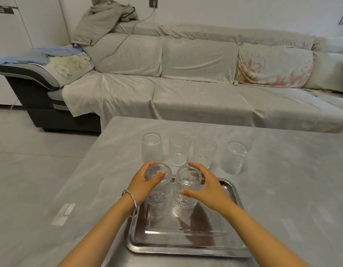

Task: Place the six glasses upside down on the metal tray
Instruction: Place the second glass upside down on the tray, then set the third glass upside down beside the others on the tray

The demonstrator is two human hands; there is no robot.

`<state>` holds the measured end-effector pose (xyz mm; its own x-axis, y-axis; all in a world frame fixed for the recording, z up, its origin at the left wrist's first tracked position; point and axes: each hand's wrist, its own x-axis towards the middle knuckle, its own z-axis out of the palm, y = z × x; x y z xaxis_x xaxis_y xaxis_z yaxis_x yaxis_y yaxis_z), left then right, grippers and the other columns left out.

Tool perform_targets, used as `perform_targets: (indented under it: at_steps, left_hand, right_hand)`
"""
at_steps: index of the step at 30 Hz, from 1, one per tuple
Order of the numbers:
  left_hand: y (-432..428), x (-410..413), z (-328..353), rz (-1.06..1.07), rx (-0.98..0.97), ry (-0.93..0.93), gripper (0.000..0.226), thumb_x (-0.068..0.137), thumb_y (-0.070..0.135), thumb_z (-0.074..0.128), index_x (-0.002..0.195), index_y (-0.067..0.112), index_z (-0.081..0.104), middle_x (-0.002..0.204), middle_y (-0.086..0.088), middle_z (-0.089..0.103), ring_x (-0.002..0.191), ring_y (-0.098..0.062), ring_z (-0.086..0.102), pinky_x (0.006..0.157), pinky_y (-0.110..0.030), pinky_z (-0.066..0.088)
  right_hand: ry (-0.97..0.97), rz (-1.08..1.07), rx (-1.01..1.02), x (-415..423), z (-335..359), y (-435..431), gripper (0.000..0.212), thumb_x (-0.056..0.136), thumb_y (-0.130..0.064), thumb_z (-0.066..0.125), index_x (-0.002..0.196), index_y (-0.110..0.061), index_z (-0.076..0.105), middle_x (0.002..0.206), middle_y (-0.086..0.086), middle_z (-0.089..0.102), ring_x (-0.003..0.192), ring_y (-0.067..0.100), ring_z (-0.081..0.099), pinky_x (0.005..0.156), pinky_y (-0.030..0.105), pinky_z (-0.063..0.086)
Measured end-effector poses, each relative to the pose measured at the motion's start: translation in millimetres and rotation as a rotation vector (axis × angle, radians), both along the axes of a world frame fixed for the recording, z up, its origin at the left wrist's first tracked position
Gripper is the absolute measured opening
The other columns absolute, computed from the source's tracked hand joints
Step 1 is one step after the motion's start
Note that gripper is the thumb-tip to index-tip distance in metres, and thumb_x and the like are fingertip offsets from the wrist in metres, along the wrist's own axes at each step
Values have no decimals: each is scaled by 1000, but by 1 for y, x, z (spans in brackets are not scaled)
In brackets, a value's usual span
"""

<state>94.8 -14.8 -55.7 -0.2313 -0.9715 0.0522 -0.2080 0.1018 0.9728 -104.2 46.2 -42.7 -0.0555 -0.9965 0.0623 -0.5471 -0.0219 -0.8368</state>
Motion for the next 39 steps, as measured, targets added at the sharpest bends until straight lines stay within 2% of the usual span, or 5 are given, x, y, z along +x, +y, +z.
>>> perform_targets:
  at_steps: [13, 21, 29, 36, 39]
  left_hand:
    - [2, -1, 4, 3, 3, -14, 36, 81, 32, 64, 114, 23, 54, 113, -1, 62, 106, -17, 59, 89, -32, 50]
    - [-28, 15, 25, 197, -123, 34, 40, 82, 27, 62, 120, 19, 49, 124, 1, 53, 113, -19, 51, 87, -28, 41]
    - [-88, 8, 19, 181, -87, -102, 69, 77, 36, 67, 136, 21, 33, 145, -2, 38, 122, -19, 44, 88, -29, 41]
    - [-122, -8, 8, 164, -75, -161, 83, 66, 34, 79, 135, 20, 34, 137, -4, 45, 120, -20, 45, 97, -31, 39]
    - [-126, -10, 4, 171, -104, -166, 78, 61, 34, 81, 127, 20, 42, 124, -2, 52, 111, -19, 51, 91, -28, 43]
  right_hand:
    - [13, 57, 10, -2, 0, 1, 81, 67, -46, 79, 133, -45, 31, 142, -15, 38, 124, 3, 39, 100, 21, 33]
    - [-202, -53, -81, -20, 27, -20, 69, 67, -63, 59, 128, -33, 49, 132, -10, 52, 124, 7, 48, 104, 29, 40]
    - [102, -54, -170, -52, 34, -80, 28, 90, -38, 56, 117, -32, 61, 127, -13, 55, 120, 3, 49, 94, 10, 33]
    - [274, -47, -115, -56, 20, -112, 43, 87, -45, 57, 128, -29, 55, 141, -6, 49, 133, 12, 40, 114, 36, 26]
    - [386, -80, -162, -55, 12, -115, 43, 88, -45, 56, 128, -29, 55, 141, -7, 50, 133, 13, 40, 112, 34, 21]
